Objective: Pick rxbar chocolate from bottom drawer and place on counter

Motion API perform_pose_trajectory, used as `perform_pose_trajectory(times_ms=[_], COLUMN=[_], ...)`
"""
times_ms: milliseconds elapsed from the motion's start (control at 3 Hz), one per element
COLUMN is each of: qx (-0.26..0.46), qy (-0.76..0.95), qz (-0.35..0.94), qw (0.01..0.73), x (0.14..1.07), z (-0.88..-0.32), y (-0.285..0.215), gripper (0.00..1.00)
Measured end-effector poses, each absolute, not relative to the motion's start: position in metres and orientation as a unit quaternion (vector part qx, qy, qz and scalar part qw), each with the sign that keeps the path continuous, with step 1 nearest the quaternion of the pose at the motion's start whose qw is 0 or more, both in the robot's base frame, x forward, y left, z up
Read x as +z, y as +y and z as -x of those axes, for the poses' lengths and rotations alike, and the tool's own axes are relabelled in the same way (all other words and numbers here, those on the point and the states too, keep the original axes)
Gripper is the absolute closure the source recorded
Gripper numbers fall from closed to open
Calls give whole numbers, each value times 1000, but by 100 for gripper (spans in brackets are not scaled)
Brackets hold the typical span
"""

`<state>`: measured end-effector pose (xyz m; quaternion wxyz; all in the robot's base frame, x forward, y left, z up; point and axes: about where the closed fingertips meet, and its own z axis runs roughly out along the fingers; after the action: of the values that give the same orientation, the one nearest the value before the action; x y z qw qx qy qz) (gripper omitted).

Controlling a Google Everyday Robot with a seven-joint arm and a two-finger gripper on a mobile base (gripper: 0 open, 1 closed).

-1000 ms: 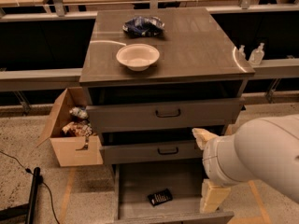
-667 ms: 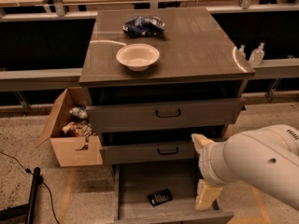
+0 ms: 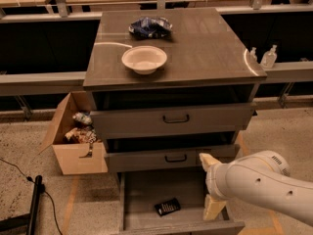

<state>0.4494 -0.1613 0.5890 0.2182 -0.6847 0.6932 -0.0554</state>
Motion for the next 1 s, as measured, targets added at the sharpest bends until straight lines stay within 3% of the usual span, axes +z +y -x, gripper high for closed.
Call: perform_pose_trajectory(times_ms=[333,1000], qx=[-23,-8], qy=[698,701], qz=[686,681], qw=[206,211], x=[520,491], z=[-450,-456], y=[-167,-161], gripper=[0,0])
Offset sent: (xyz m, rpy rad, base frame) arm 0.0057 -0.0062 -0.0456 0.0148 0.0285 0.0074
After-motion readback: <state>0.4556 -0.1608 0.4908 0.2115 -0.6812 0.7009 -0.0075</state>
